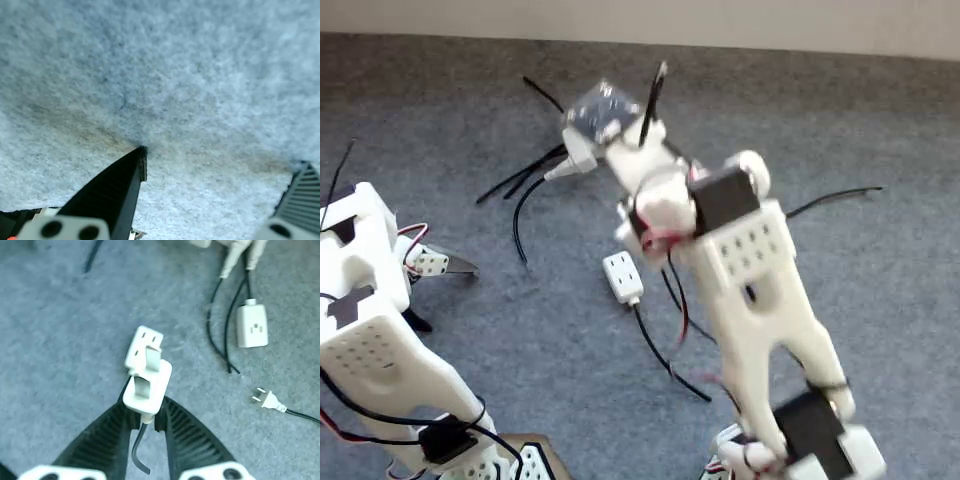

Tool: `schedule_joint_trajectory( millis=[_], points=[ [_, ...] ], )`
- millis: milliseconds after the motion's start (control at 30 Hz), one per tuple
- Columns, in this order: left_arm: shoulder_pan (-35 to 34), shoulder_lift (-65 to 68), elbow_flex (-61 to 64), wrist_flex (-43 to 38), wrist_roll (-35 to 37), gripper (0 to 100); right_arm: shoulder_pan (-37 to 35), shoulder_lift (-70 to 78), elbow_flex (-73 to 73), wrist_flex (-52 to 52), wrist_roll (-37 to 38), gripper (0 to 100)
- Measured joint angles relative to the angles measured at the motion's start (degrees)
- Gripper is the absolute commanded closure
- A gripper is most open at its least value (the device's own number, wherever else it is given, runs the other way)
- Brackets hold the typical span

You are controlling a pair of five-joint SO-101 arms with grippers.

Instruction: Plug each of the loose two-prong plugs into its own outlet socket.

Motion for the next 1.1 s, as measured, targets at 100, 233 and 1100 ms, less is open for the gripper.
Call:
schedule_joint_trajectory(
  millis=[100,233,1100],
  points=[
    [1.1,0.1,0.0,0.0,0.0,59,-0.9,-6.5,7.2,0.0,0.0,99.3],
    [4.3,0.3,-2.6,0.2,-1.1,59,-1.1,-11.9,15.7,0.1,0.0,99.3],
    [42.1,-41.7,16.1,-14.9,-2.5,59,4.8,-22.1,30.3,-0.4,-2.0,99.3]
  ],
)
